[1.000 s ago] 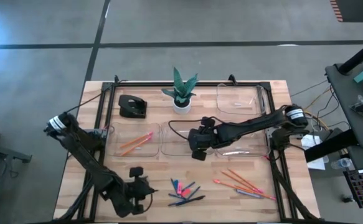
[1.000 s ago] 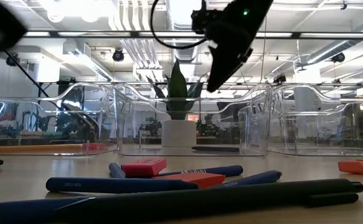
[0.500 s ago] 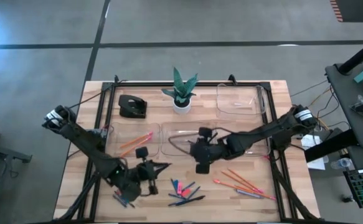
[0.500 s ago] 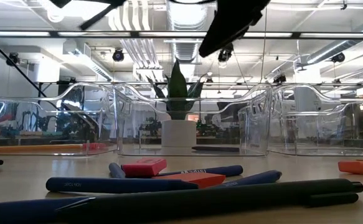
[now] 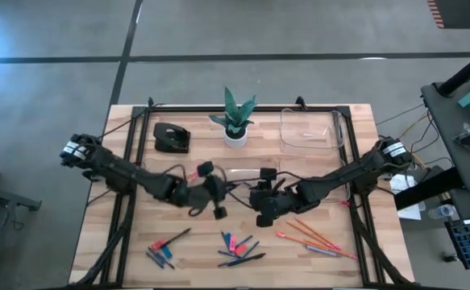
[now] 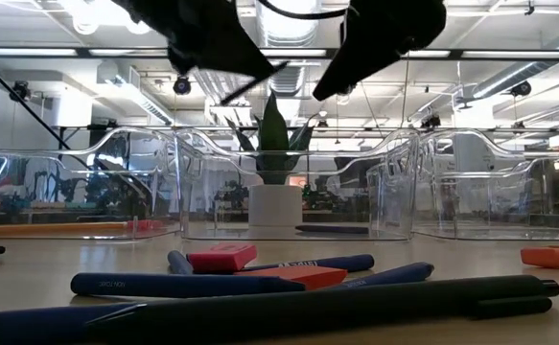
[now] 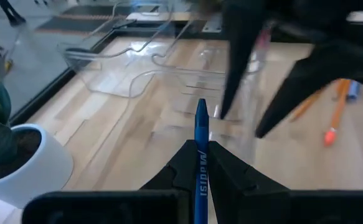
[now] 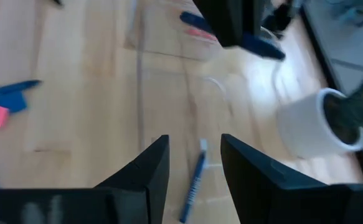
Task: Sort crayons/erasers/pens/pencils in bins
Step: Put the blue crayon into the middle transparent bin
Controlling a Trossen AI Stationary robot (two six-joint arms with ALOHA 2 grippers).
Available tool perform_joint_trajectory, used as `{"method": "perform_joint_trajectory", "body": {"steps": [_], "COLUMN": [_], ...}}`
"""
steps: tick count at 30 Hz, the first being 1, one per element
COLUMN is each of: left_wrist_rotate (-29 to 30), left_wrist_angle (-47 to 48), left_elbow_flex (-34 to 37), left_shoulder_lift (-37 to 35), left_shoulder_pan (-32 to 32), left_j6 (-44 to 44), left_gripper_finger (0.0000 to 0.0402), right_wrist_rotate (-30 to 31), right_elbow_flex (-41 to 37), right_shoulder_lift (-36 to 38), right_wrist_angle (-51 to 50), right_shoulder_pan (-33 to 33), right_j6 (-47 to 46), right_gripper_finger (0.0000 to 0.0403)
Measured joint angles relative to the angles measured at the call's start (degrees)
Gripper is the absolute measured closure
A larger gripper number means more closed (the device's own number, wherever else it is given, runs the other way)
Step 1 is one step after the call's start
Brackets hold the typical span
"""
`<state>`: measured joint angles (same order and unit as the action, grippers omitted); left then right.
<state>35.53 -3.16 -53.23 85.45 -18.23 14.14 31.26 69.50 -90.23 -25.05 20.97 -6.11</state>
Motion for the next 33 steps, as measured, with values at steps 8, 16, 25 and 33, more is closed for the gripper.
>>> {"method": "perform_joint_trajectory", "body": {"steps": [8,16,25,33], "left_wrist_rotate": [-8.2,-9.7,-14.7,-16.9], "left_wrist_angle": [-8.4,-8.6,-5.3,0.9], "left_elbow_flex": [4.5,4.3,3.5,2.4], "left_shoulder_lift": [2.9,8.0,9.9,9.5], "left_shoulder_pan": [7.1,10.1,11.5,11.5], "left_j6": [3.5,4.1,6.3,6.3], "left_gripper_finger": [0.0389,0.0389,0.0389,0.0389], "right_wrist_rotate": [0.8,1.9,2.1,2.5], "right_elbow_flex": [-4.1,-10.8,-17.7,-20.7], "right_shoulder_lift": [4.7,13.8,21.3,21.5], "right_wrist_angle": [-0.4,0.1,0.6,4.8], "right_shoulder_pan": [0.0,0.0,0.0,0.0], "right_j6": [-1.8,-7.9,-14.3,-13.8], "right_gripper_finger": [0.0267,0.0266,0.0266,0.0266]}}
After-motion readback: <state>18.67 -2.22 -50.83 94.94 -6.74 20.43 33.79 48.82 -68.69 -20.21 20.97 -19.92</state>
